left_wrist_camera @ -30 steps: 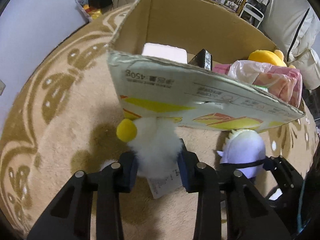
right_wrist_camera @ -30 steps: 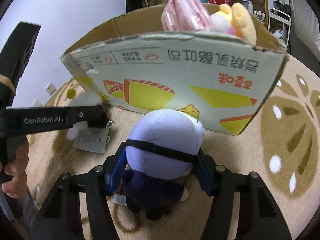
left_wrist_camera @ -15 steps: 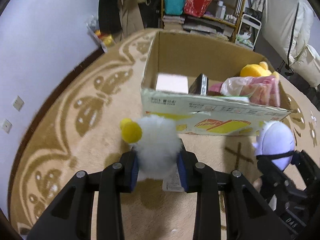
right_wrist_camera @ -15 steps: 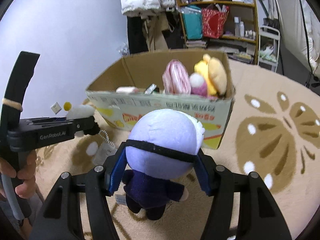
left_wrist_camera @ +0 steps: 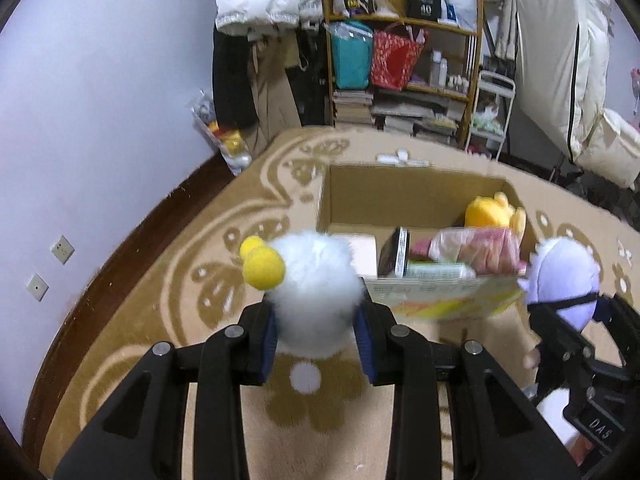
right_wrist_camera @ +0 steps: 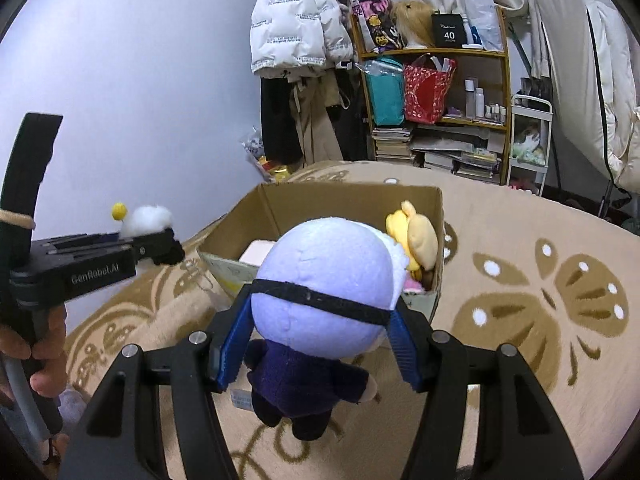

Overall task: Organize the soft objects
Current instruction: 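Carry the pompom plush and purple doll into the box and release both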

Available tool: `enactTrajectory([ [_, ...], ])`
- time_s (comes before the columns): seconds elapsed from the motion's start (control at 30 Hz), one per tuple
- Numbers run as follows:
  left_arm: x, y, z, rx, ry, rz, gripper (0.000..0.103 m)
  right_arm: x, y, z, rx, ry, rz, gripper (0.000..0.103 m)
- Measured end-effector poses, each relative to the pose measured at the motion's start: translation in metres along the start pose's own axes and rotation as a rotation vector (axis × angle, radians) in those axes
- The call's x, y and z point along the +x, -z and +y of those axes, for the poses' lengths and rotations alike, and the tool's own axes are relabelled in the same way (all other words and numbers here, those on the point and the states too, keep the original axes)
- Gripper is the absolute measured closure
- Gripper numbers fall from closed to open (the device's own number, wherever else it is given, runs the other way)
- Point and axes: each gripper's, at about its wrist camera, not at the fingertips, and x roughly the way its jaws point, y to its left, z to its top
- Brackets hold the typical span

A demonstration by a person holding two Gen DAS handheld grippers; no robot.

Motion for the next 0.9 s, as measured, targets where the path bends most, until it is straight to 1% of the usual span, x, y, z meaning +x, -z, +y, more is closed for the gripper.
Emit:
enactTrajectory([
  [0.2,-0.01,-0.032,0.001,0.02,-0.024,-0.06,0.071,0.004,-0.019,0.003,-0.033,0.002,-0.013,0.037],
  [0.33,-0.006,-0.052,0.004,0.0,0.003,-0.084,0.071,0.013,-0.033,0.001,-0.039,-0.007,-0.022,0.037],
  [0.57,0.0,-0.09,-0.005,0.048,-0.02,-0.129,0.071,0.035,-0.062,-0.004,-0.032,-0.016,-0.037,0.037],
  [0.73,0.018,-0.102,-0.011,0.053,-0.011,-0.107,0.071,0.057,-0.077,-0.007,-0.057,-0.022,-0.019,0.036],
  [0.9,0.044,-0.097,-0.011,0.059,-0.001,-0.049,0.069,0.081,-0.08,-0.013,-0.092,0.006,0.023,0.035],
])
